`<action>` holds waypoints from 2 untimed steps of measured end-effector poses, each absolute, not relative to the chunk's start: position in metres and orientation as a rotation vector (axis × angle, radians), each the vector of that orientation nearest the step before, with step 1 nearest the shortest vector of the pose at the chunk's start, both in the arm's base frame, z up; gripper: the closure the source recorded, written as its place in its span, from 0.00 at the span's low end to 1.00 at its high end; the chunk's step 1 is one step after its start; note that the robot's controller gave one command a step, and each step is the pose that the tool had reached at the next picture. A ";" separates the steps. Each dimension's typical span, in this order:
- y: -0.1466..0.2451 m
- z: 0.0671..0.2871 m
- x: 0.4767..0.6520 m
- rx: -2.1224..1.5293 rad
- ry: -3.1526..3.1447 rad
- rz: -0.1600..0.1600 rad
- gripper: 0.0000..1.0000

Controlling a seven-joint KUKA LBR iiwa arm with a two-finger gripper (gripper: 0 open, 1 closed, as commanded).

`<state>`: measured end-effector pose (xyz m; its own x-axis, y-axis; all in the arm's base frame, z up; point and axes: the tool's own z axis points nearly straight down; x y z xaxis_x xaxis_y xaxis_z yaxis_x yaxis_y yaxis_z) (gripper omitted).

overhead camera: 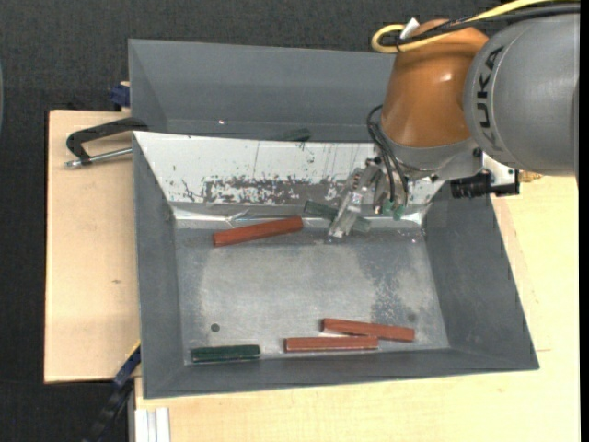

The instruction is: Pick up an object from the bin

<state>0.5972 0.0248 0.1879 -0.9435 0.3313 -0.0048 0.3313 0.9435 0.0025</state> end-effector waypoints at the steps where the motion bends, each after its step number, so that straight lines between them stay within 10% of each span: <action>1: 0.025 0.188 0.597 0.527 3.092 0.002 1.00; 2: 0.013 0.231 0.593 0.552 3.092 0.002 1.00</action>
Offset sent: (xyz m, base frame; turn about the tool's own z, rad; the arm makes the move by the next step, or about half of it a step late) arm -0.0059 -0.0185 0.0621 0.0248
